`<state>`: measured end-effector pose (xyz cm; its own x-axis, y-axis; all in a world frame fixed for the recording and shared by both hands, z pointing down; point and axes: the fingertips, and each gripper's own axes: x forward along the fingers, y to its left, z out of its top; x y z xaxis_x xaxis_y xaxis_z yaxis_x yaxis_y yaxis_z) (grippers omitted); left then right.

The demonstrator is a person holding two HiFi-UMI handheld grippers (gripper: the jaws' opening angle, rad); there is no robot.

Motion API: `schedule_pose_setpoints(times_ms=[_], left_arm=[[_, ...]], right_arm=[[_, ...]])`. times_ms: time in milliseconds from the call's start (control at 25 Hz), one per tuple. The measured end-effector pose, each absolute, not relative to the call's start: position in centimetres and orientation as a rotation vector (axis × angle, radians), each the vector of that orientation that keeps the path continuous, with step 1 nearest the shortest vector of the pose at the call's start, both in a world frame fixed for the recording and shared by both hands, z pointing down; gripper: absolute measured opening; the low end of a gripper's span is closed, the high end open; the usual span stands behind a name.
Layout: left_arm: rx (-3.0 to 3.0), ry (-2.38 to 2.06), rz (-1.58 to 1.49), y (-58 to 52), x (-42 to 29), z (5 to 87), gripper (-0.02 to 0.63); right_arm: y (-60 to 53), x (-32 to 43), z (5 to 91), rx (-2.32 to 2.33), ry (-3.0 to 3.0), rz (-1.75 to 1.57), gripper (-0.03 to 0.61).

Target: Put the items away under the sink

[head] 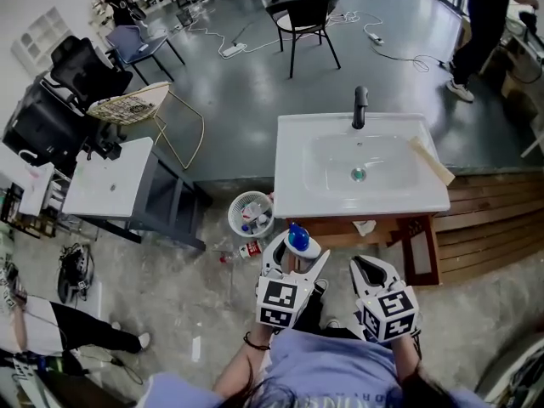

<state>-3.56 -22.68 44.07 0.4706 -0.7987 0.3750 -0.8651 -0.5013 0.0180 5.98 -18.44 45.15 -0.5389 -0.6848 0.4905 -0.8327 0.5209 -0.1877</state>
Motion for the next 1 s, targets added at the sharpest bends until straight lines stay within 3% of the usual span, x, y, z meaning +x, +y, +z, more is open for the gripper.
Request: schedule_pose_setpoints(times_ms=[1000], left_arm=[[2.483, -1.478, 0.391, -12.3, 0.3, 42.0, 0.379]], right_arm=[[-8.2, 10.2, 44.5, 1.268, -2.445, 0.563, 0.036]])
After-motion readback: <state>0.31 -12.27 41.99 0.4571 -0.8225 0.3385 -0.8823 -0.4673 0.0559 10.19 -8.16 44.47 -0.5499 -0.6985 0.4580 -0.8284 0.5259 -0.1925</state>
